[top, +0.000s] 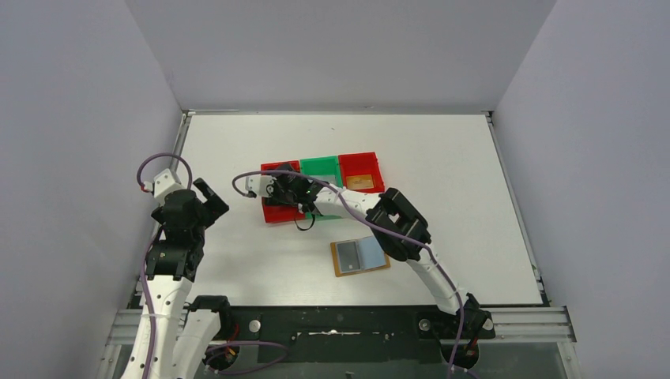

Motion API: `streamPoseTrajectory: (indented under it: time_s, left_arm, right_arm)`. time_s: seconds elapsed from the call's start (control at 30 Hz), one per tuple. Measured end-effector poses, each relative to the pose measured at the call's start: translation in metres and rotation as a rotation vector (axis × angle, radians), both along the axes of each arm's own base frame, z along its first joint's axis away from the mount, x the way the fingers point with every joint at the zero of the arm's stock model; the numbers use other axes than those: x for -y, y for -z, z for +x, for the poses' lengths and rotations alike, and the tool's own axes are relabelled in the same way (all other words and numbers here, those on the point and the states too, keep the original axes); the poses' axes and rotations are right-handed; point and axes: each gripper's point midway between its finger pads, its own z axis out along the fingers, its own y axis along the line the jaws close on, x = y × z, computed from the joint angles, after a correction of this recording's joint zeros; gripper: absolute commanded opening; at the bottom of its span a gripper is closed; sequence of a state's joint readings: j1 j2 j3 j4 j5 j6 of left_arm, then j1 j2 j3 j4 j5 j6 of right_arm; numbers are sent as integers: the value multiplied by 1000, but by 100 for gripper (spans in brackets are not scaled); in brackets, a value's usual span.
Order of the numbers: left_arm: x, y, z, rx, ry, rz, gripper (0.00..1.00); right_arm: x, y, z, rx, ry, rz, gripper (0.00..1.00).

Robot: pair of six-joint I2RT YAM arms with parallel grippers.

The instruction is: Take the credit cards out of the card holder

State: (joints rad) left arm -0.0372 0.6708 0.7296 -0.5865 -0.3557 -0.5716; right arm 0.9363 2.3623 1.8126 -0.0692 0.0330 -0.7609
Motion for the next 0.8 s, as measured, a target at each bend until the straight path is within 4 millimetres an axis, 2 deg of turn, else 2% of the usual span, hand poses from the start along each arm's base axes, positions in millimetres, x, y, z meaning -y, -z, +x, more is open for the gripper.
streamPoseTrajectory:
  time_s: [0.23,0.33,0.43,0.57,0.7,0.8]
  left_arm:
    - [0,0,0,-1,1,0,85]
    - [0,0,0,-1,1,0,85]
    - [0,0,0,-1,2,-1,85]
    - [1,1,0,-1,7,-3,85]
    - [3,1,1,0,15,-5,85]
    - [3,1,1,1,18,-6,87]
  right_arm:
    - [-2,-3,-4,-37,18,55,64]
    - [2,-16,-14,-58,29,107,67]
    - [7,-46,-21,-57,47,191,71]
    - [19,-110,-33,-30,83,367,77]
    - [52,-165,-51,-30,191,575,86]
    - [84,-179,-66,-97,335,710,88]
